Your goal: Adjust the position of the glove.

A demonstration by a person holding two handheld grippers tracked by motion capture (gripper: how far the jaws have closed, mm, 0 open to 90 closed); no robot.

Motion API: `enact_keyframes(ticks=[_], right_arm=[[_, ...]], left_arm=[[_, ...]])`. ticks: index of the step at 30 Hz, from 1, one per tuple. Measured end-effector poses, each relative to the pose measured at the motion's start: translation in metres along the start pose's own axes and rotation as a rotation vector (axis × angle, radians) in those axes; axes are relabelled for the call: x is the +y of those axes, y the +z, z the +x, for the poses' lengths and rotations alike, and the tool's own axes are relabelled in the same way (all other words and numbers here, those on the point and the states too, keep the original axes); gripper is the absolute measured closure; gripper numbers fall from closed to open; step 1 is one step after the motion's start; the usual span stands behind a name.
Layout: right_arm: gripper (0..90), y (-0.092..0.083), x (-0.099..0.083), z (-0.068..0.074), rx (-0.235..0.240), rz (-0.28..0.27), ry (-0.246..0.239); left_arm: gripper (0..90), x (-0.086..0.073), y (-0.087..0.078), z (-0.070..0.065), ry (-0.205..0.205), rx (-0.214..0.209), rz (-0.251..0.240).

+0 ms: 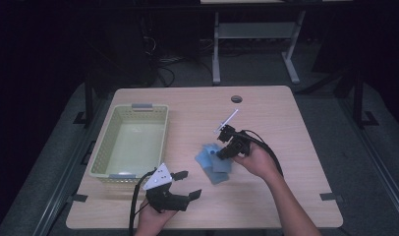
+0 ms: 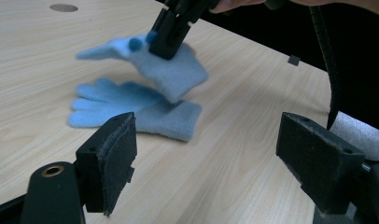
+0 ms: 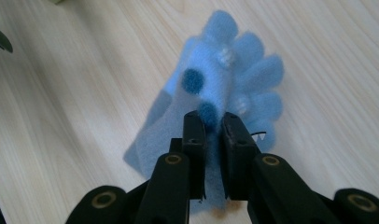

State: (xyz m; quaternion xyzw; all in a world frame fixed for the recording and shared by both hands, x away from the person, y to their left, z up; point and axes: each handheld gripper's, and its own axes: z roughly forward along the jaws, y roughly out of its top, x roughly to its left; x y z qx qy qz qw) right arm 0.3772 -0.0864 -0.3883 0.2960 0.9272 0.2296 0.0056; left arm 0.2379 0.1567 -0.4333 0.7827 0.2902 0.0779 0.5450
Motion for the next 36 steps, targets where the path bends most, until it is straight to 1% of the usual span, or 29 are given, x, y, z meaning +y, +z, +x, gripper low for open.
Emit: enact_keyframes(ticks=[4, 6, 7, 9, 10, 11, 13, 15, 19, 20, 21, 24, 25, 28, 29, 31, 32, 33, 35, 36], right_arm=[[81.4, 0.007, 0.006, 0.005, 0.004, 0.027, -0.033], [81.2, 0.010, 0.007, 0.006, 0.008, 0.037, -0.039], [81.2, 0.011, 0.008, 0.006, 0.011, 0.045, -0.040], [81.1, 0.015, 0.009, 0.006, 0.026, 0.057, -0.048], [81.1, 0.015, 0.009, 0.006, 0.026, 0.057, -0.048], [80.9, 0.019, 0.009, 0.006, 0.026, 0.078, -0.058], [80.3, 0.022, 0.009, 0.006, 0.030, 0.090, -0.070], [79.9, 0.025, 0.010, 0.007, 0.028, 0.091, -0.088], [78.2, 0.032, 0.011, 0.008, 0.022, 0.117, -0.109], [77.2, 0.033, 0.011, 0.008, 0.021, 0.124, -0.108], [76.2, 0.034, 0.012, 0.008, 0.019, 0.128, -0.109], [72.8, 0.038, 0.011, 0.009, 0.016, 0.143, -0.109], [71.6, 0.039, 0.011, 0.009, 0.018, 0.144, -0.109], [69.5, 0.041, 0.011, 0.010, 0.020, 0.145, -0.107], [64.5, 0.042, 0.011, 0.011, 0.028, 0.144, -0.103], [63.2, 0.042, 0.011, 0.011, 0.028, 0.144, -0.103], [57.0, 0.040, 0.012, 0.011, 0.032, 0.135, -0.095], [54.5, 0.039, 0.012, 0.011, 0.031, 0.129, -0.085], [54.8, 0.037, 0.014, 0.009, 0.029, 0.115, -0.078], [57.2, 0.035, 0.014, 0.009, 0.028, 0.106, -0.072]], left_arm=[[19.9, -0.001, 0.001, 0.001, 0.001, -0.001, 0.002], [19.9, -0.001, 0.001, 0.001, 0.001, -0.002, 0.005], [19.9, -0.001, 0.001, 0.000, -0.006, -0.003, 0.005], [19.9, -0.001, 0.001, 0.000, -0.005, -0.004, 0.002], [19.9, -0.001, 0.001, 0.000, -0.005, -0.004, 0.002], [19.9, 0.000, 0.001, -0.001, -0.004, -0.004, 0.000], [19.9, -0.001, 0.001, 0.000, -0.005, -0.003, 0.000], [19.9, -0.001, 0.001, 0.001, -0.012, -0.003, 0.005], [19.8, -0.001, 0.000, 0.002, -0.014, -0.001, 0.000], [19.9, 0.000, 0.000, 0.002, -0.015, -0.002, -0.002], [19.9, 0.000, 0.000, 0.002, -0.007, -0.003, -0.002], [19.9, 0.000, 0.000, 0.003, -0.014, -0.011, -0.001], [19.9, -0.001, 0.000, 0.003, -0.023, -0.012, -0.005], [19.8, 0.000, 0.000, 0.003, -0.024, -0.010, -0.005], [19.8, 0.000, -0.001, 0.003, -0.022, -0.009, -0.005], [19.9, 0.000, -0.001, 0.003, -0.021, -0.009, -0.006], [19.9, 0.000, -0.001, 0.003, -0.021, -0.008, -0.006], [19.8, 0.000, -0.001, 0.003, -0.023, -0.008, -0.006], [19.8, -0.001, 0.000, 0.003, -0.024, -0.010, -0.003], [19.8, -0.001, 0.000, 0.003, -0.025, -0.010, -0.004]])
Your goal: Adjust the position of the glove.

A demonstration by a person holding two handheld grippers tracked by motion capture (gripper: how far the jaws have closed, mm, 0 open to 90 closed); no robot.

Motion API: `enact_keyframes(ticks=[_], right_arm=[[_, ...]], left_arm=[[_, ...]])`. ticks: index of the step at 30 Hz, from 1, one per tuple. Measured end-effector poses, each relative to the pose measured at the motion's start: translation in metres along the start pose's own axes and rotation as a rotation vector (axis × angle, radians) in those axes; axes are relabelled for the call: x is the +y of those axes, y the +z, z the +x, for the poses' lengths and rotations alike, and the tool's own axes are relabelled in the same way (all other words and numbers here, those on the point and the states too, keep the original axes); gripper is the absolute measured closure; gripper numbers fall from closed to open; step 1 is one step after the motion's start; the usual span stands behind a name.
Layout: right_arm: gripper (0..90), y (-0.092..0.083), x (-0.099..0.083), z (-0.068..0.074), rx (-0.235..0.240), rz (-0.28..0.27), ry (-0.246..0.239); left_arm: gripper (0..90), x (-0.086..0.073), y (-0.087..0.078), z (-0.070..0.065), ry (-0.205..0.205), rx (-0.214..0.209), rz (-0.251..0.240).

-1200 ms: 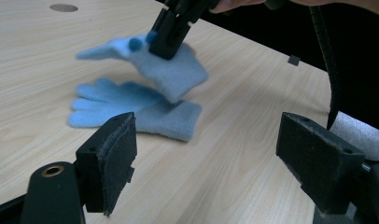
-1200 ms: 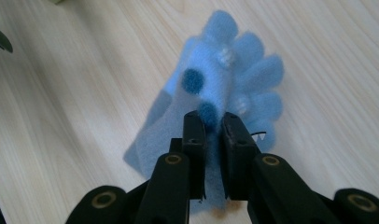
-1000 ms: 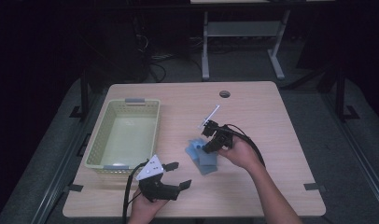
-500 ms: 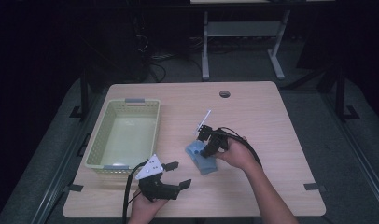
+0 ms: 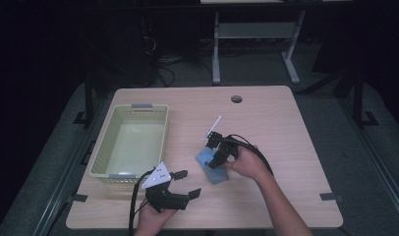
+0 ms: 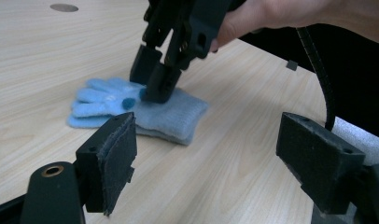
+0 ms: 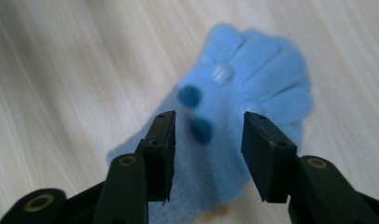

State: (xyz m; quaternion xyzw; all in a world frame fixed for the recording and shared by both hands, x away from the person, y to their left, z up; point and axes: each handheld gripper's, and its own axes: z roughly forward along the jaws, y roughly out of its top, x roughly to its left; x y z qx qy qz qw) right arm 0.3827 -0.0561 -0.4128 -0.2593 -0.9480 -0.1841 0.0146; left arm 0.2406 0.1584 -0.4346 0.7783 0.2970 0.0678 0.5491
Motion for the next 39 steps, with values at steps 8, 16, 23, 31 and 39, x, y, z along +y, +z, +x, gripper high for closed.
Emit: enact_keyframes(ticks=[8, 16, 23, 31, 39], right_arm=[[83.9, 0.006, 0.005, 0.003, -0.041, -0.028, 0.012], [83.0, 0.020, 0.005, 0.004, -0.020, -0.013, 0.025], [74.1, 0.000, -0.009, -0.002, -0.024, -0.103, 0.064], [60.9, -0.015, -0.044, -0.008, 0.008, -0.233, 0.208], [49.6, -0.024, -0.071, -0.008, 0.069, -0.320, 0.353]], left_arm=[[19.9, 0.001, 0.000, -0.001, 0.007, 0.001, 0.003], [19.9, 0.001, 0.000, -0.001, 0.013, -0.002, 0.000], [21.2, 0.000, 0.003, -0.002, 0.004, -0.009, 0.014], [23.3, 0.002, 0.011, 0.002, -0.093, -0.040, 0.008], [30.4, 0.003, 0.024, 0.008, -0.190, 0.014, 0.060]])
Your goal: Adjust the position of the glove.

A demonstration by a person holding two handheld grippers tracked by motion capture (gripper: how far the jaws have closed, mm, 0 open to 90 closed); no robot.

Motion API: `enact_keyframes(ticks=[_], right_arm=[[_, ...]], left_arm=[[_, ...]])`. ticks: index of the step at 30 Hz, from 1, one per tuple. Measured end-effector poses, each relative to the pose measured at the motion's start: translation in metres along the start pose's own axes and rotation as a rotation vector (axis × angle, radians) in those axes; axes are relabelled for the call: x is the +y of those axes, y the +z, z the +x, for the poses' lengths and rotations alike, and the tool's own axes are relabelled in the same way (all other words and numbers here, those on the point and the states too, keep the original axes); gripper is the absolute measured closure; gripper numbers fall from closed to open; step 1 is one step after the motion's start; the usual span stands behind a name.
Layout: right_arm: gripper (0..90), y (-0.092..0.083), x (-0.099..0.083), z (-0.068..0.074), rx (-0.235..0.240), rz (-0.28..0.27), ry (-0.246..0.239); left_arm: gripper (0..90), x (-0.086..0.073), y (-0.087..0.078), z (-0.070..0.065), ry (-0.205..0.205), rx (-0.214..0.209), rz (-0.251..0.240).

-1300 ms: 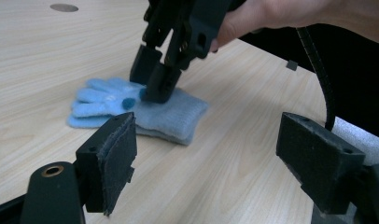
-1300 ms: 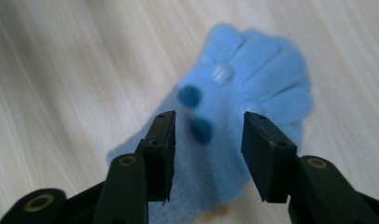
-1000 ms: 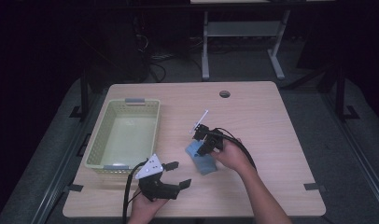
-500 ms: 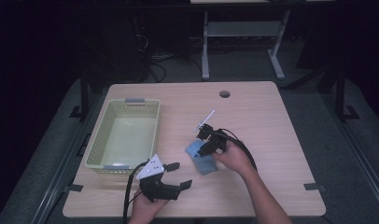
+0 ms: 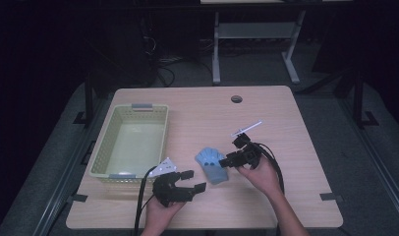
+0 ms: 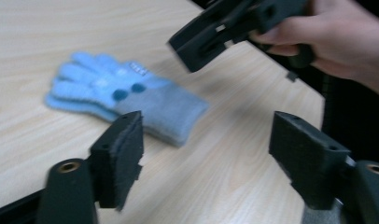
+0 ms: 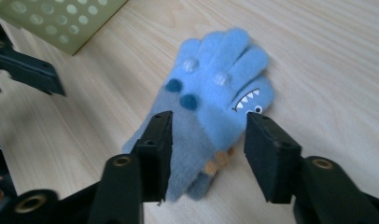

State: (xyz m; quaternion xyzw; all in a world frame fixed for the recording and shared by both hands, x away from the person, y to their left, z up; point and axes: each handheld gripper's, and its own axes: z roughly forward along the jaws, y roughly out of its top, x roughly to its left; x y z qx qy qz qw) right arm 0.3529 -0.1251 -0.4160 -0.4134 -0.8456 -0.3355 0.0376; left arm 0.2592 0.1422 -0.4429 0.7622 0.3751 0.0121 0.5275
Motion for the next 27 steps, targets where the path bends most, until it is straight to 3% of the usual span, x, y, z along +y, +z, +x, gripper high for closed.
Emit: enact_keyframes(ticks=[4, 6, 9, 10, 12, 13, 18, 20, 24, 27], right_arm=[[46.9, 0.004, -0.009, -0.001, 0.034, -0.013, 0.063], [46.8, 0.007, -0.012, -0.001, 0.038, -0.012, 0.096], [47.0, 0.011, -0.018, -0.003, 0.049, -0.009, 0.143], [47.0, 0.011, -0.018, -0.003, 0.049, -0.009, 0.143], [46.5, 0.014, -0.024, -0.006, 0.038, -0.012, 0.174], [46.3, 0.015, -0.026, -0.007, 0.033, -0.010, 0.191], [48.5, 0.019, -0.036, -0.010, 0.065, -0.033, 0.240], [50.3, 0.021, -0.039, -0.011, 0.083, -0.038, 0.253], [53.3, 0.022, -0.045, -0.011, 0.111, -0.057, 0.273], [55.1, 0.022, -0.053, -0.013, 0.135, -0.084, 0.317]], left_arm=[[38.5, 0.000, 0.011, 0.005, -0.083, 0.029, 0.035], [41.9, 0.000, 0.015, 0.009, -0.125, 0.023, 0.049], [44.3, 0.000, 0.023, 0.018, -0.224, -0.006, 0.069], [44.5, 0.000, 0.023, 0.018, -0.224, -0.006, 0.069], [43.9, 0.000, 0.029, 0.026, -0.325, -0.040, 0.077], [43.3, -0.001, 0.032, 0.031, -0.353, -0.032, 0.078], [45.4, -0.003, 0.039, 0.035, -0.400, -0.026, 0.106], [48.9, -0.005, 0.044, 0.038, -0.458, -0.058, 0.130], [54.4, -0.006, 0.047, 0.041, -0.477, -0.074, 0.139], [56.6, -0.006, 0.051, 0.043, -0.497, -0.085, 0.145]])
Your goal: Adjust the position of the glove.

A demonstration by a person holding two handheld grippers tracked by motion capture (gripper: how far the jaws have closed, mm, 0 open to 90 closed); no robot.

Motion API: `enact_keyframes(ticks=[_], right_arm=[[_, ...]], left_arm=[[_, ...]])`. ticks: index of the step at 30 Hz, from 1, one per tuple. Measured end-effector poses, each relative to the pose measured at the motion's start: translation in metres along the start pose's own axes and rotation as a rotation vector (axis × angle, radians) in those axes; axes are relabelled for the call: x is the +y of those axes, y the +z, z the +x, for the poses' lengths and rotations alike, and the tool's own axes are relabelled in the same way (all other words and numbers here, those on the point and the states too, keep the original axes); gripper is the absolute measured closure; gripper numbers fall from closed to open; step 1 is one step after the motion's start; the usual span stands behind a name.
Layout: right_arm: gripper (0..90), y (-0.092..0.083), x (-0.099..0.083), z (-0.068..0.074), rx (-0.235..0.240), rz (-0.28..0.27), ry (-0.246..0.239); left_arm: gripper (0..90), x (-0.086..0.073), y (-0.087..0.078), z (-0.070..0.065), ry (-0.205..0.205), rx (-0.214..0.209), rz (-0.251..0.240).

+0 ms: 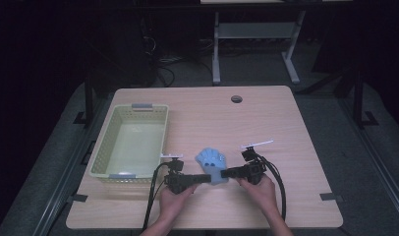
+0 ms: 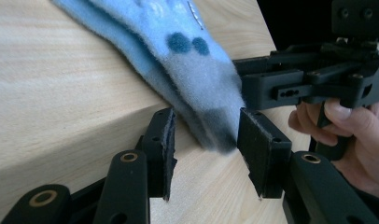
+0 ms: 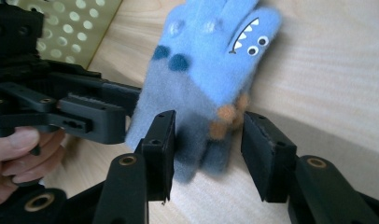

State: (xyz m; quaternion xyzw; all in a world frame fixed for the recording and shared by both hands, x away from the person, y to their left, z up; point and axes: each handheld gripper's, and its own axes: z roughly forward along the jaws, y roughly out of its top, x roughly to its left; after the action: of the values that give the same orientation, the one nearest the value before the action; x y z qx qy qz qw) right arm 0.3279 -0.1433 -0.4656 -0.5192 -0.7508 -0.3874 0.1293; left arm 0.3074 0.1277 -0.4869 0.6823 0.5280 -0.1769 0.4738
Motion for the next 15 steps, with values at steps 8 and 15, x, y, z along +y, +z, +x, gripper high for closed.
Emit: enact_keyframes(ticks=[8, 15], right_arm=[[55.5, 0.001, -0.011, 0.001, 0.011, -0.035, 0.027], [59.6, 0.003, -0.018, 0.000, 0.038, -0.061, 0.060]], left_arm=[[61.4, 0.003, 0.004, -0.001, -0.016, 0.008, 0.018], [64.7, 0.006, 0.009, -0.002, -0.021, 0.016, 0.030]])
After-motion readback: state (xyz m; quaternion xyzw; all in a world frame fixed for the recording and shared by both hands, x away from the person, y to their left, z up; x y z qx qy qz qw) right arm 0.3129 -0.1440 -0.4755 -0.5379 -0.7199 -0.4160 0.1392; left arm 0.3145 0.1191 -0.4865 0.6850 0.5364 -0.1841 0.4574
